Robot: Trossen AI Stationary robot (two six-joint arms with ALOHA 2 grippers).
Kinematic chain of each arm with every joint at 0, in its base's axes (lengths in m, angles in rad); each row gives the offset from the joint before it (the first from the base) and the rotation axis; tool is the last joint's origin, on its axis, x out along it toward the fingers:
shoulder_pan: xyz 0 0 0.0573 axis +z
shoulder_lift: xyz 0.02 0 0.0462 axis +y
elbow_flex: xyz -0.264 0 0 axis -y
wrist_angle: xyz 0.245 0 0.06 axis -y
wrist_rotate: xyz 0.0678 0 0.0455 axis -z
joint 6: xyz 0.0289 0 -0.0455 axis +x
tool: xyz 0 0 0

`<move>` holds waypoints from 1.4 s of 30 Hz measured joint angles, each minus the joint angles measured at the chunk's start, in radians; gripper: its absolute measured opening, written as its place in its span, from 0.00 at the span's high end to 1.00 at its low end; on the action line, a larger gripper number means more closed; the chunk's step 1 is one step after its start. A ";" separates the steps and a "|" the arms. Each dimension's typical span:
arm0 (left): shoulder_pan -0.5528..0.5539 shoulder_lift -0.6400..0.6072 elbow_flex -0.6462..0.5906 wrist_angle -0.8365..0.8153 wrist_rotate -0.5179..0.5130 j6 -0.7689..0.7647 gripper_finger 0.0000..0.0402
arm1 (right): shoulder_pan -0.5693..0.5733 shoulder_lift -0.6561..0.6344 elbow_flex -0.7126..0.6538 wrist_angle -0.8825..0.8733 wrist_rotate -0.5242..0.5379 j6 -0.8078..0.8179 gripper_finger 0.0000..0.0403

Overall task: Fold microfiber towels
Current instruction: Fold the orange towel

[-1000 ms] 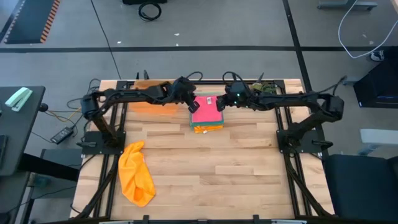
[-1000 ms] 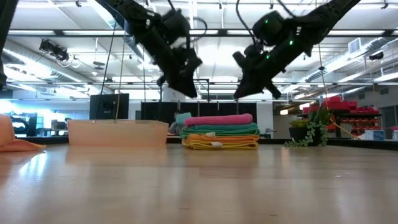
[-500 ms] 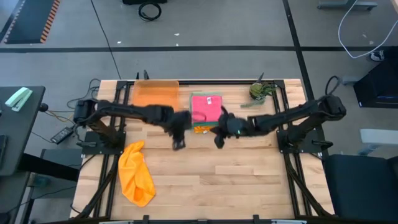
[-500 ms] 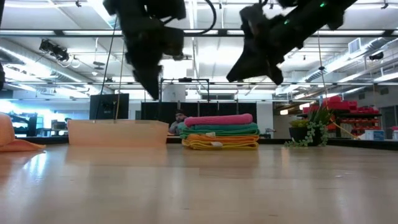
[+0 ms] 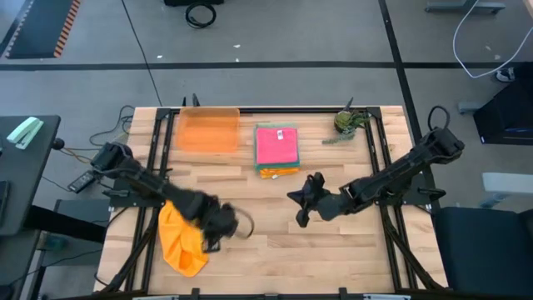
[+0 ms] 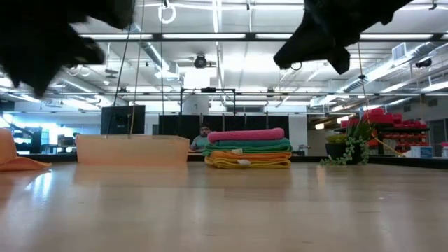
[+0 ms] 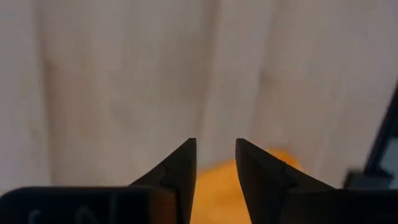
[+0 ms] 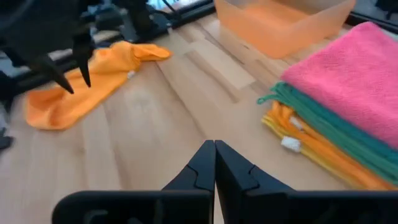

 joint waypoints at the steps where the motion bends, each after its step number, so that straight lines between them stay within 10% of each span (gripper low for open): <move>1: -0.033 0.000 0.000 -0.010 -0.001 -0.017 0.69 | 0.011 0.004 0.000 0.006 0.007 0.011 0.97; 12: -0.212 0.000 -0.116 0.065 0.013 -0.156 0.54 | 0.092 0.022 0.000 0.010 0.017 0.026 0.97; 42: -0.338 0.085 -0.161 0.275 0.003 -0.139 0.60 | 0.133 0.022 0.000 0.010 0.051 0.022 0.97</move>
